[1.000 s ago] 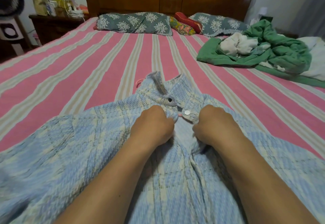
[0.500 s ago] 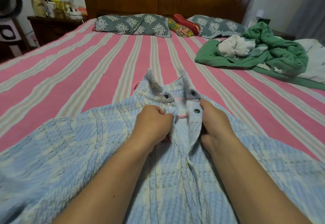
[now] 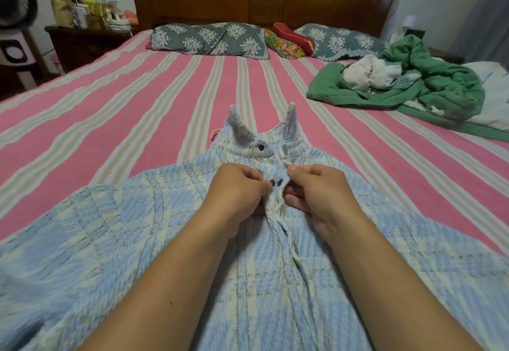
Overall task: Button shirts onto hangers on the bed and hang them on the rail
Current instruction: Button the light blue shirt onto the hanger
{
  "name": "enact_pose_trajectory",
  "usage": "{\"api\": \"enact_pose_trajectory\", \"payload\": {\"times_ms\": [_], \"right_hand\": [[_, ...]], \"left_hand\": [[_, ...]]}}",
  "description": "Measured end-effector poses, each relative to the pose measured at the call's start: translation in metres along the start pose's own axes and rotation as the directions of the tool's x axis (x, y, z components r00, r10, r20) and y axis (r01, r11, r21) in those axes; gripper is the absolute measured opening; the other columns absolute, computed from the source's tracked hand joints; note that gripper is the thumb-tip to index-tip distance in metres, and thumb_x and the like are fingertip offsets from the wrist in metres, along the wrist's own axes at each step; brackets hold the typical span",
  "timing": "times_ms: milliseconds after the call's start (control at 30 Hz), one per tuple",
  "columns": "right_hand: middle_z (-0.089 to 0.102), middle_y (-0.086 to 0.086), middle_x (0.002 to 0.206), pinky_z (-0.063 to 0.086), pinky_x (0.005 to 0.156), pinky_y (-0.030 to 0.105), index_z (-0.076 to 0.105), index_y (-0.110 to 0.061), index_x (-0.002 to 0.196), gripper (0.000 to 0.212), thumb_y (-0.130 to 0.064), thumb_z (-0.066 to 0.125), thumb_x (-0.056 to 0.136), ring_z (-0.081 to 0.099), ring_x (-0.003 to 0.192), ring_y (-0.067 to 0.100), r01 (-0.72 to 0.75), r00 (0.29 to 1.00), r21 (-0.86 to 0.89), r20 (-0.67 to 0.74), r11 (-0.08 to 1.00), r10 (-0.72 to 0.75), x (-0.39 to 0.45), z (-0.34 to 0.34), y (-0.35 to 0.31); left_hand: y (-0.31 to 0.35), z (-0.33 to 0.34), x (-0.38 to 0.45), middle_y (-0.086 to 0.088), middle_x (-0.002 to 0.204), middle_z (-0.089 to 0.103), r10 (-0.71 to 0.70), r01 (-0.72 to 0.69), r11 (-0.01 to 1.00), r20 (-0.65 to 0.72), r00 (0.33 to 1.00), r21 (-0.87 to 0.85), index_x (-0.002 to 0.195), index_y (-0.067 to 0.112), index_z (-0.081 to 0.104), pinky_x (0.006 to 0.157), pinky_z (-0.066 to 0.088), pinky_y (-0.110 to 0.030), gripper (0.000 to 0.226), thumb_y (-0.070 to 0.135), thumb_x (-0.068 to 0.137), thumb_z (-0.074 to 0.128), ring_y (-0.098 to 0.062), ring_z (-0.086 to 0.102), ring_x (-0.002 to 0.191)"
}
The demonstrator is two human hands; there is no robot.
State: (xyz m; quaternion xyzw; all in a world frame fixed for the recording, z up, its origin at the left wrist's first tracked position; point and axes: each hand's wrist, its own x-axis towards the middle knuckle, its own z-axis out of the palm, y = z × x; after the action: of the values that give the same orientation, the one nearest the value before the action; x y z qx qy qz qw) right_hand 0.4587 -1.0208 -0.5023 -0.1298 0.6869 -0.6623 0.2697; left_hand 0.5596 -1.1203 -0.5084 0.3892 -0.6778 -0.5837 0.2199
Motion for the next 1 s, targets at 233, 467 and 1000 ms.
{"api": "enact_pose_trajectory", "payload": {"times_ms": [233,467,1000], "right_hand": [[0.067,0.007,0.065,0.062,0.065,0.032,0.071,-0.001,0.086,0.022,-0.022,0.071,0.095,0.065,0.064,0.019,0.099,0.995,-0.122,0.03,0.988,-0.096,0.001,0.003,0.005],[0.072,0.013,0.08,0.06,0.065,0.025,0.071,-0.002,0.089,0.012,0.009,0.067,0.09,0.073,0.068,0.019,0.0,0.98,-0.123,0.199,0.992,0.024,0.003,-0.008,-0.007],[0.068,0.009,0.069,0.06,0.062,0.026,0.068,0.001,0.085,0.008,0.004,0.075,0.085,0.066,0.059,0.016,0.042,0.976,-0.153,0.216,0.987,-0.008,0.007,-0.009,0.002]], "left_hand": [[-0.003,0.009,-0.004,-0.013,0.058,0.061,0.117,-0.106,0.979,-0.049,0.992,0.176,0.071,0.0,0.068,0.054,0.04,-0.029,0.021,0.015,0.087,0.071,-0.019,0.047,0.051],[0.001,0.0,-0.001,-0.015,0.076,0.074,0.012,-0.012,0.999,0.004,1.0,0.037,0.077,0.008,0.076,0.072,0.059,-0.045,0.01,0.013,0.086,0.079,-0.023,0.062,0.066],[0.003,-0.007,-0.003,-0.014,0.085,0.068,-0.122,0.132,0.981,0.076,0.99,-0.142,0.089,0.002,0.071,0.052,0.054,-0.027,0.003,0.002,0.092,0.07,-0.024,0.061,0.065]]}}
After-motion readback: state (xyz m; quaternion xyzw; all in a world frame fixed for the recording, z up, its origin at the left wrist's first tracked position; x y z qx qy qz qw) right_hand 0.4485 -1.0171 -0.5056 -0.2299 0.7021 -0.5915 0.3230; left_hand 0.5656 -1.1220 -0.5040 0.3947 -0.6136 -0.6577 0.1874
